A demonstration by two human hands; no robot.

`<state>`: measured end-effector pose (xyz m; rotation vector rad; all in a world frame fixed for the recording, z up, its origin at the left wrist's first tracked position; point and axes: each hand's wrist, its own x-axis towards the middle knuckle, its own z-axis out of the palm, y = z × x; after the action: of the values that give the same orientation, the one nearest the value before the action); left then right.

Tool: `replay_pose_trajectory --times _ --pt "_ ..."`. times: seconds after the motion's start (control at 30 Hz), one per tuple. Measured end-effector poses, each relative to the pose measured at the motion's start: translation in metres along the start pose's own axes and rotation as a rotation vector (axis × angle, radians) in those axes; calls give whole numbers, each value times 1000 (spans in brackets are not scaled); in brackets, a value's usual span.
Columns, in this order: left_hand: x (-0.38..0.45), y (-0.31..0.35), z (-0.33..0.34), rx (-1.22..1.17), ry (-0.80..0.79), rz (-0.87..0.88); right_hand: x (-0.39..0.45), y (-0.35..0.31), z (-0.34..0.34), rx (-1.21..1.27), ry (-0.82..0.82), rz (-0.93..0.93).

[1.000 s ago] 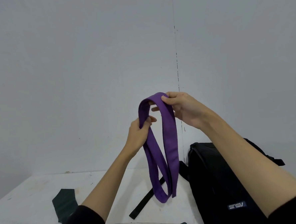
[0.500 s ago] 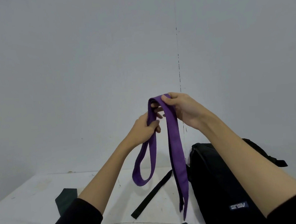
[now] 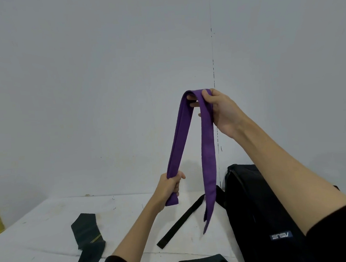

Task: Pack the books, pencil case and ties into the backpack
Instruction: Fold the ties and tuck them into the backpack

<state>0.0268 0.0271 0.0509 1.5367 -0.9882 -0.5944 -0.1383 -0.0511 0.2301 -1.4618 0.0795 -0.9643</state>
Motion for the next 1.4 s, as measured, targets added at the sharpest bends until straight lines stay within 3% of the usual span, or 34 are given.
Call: replay_pose_trajectory --times 0.17,0.27,0.43,0.63,0.9,1.1,1.17,1.23,1.3,1.4 --pt "-2 -8 10 145 93 58 1 -2 3 -11 6 14" --pt "-2 -4 13 137 67 100 2 -1 3 -13 0 24" --pt "-3 36 16 84 60 321 3 -6 1 -27 -47 49" --pt "-3 77 16 117 93 406 4 -15 7 86 -60 20" --pt "-14 71 27 -204 -143 165 9 -27 17 -128 -131 58" --pt "-14 74 19 -118 -128 104 9 -21 18 -281 -123 169" --pt "-15 80 17 -140 -24 172 12 -20 20 -283 -36 184" --pt "-16 91 17 -172 247 289 17 -17 19 -283 29 184" --pt "-22 106 18 -224 372 375 20 -16 19 -266 55 169" --pt "-28 127 18 -248 119 328 20 -16 19 -185 52 163"
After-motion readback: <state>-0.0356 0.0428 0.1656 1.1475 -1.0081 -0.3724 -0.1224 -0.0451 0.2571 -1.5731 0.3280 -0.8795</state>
